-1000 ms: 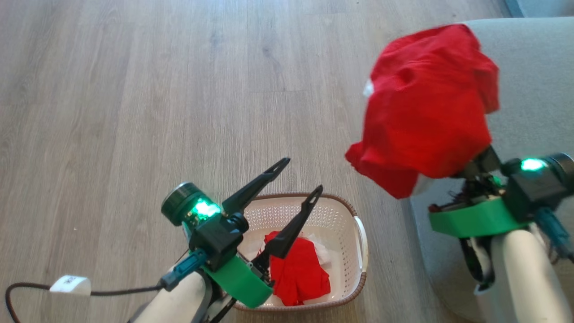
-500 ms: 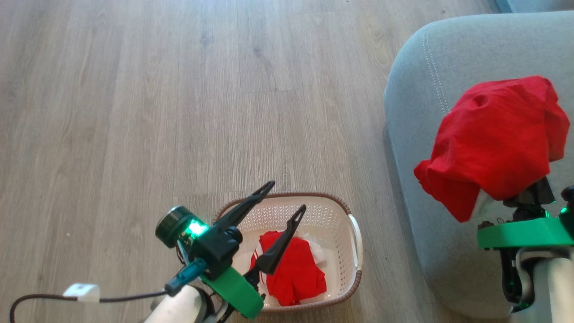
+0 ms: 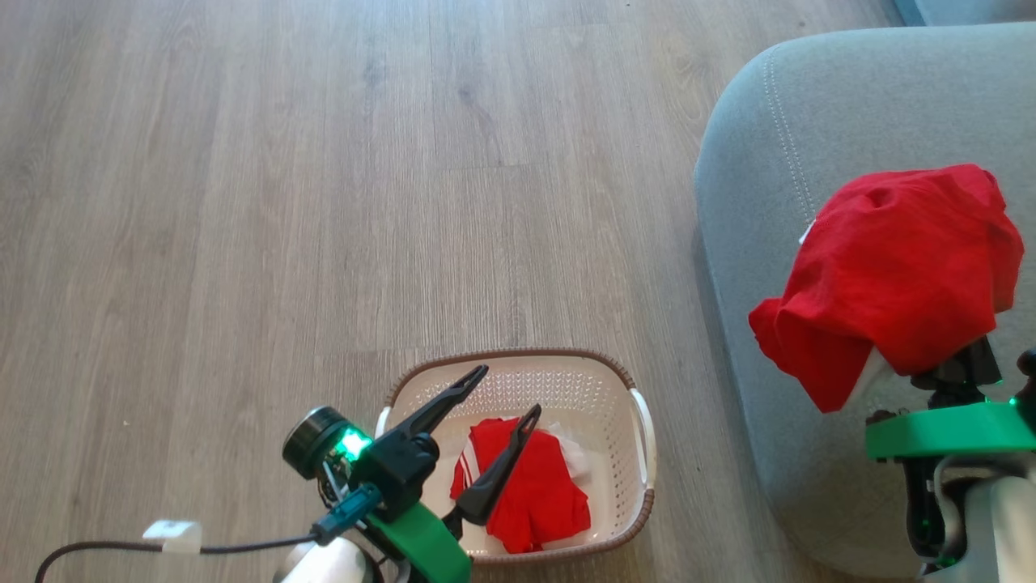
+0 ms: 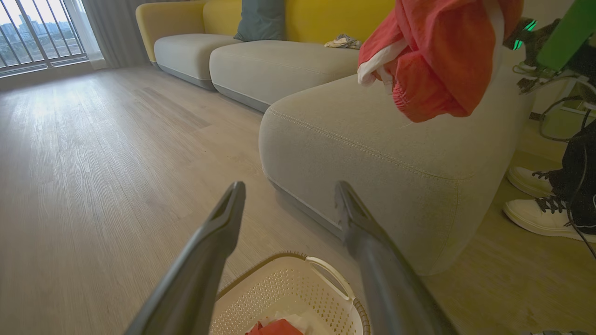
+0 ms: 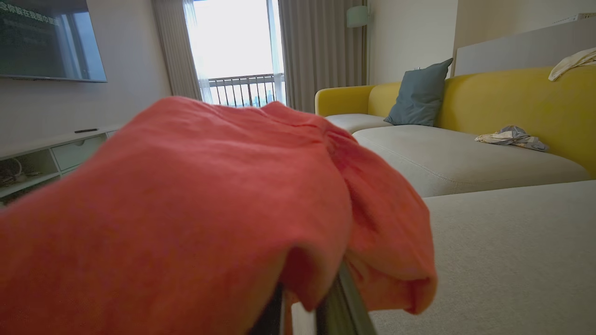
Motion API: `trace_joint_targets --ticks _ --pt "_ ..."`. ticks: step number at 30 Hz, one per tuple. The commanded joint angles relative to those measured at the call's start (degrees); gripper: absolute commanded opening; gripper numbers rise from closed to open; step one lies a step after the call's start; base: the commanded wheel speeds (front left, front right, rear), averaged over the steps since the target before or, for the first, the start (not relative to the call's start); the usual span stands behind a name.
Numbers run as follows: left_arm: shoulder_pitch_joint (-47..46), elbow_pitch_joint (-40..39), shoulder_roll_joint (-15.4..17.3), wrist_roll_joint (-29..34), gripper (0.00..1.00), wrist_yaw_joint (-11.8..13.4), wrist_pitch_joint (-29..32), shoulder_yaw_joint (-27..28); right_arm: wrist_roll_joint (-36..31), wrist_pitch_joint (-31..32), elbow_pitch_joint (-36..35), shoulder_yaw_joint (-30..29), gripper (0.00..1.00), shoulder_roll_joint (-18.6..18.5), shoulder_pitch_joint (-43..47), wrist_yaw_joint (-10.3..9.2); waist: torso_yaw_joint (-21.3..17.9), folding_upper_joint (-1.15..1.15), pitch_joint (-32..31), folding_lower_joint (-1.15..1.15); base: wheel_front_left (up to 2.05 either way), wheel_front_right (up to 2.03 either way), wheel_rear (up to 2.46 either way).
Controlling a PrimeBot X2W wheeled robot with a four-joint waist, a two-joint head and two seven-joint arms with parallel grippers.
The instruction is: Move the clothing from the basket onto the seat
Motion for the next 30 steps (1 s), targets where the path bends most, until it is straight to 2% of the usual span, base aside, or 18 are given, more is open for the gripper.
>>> trace_joint_targets --ticks 1,9,15,22,30 --pt "-1.5 -1.3 -0.1 0.0 1.00 -0.1 -0.3 1.5 0.4 -0.4 -1.8 1.3 0.00 -0.2 -1.4 -0.01 0.1 0.00 0.0 0.00 0.00 0.00 0.00" --pt "-1.5 -1.0 -0.1 -0.1 1.00 -0.1 -0.3 1.4 0.4 -0.4 -2.1 1.4 0.00 -0.2 -1.8 -0.01 -0.5 0.00 0.1 0.00 0.00 0.00 0.00" --pt "-1.7 -1.3 0.0 0.0 1.00 -0.1 -0.3 1.3 0.3 -0.4 -2.6 1.4 0.00 -0.2 -2.1 -0.01 -2.5 0.00 0.5 0.00 0.00 0.00 0.00" --pt "-1.9 -2.0 0.5 0.2 1.00 -0.1 -0.3 0.8 0.2 -0.4 -3.7 1.4 0.00 -0.2 -2.7 -0.01 -7.5 0.00 1.8 0.00 0.00 0.00 0.00" --pt "-2.7 -2.9 1.1 0.4 1.00 -0.1 -0.3 0.5 0.5 -0.4 -4.8 -0.4 0.00 -0.2 -2.8 -0.01 -15.3 0.00 4.0 0.00 0.00 0.00 0.00"
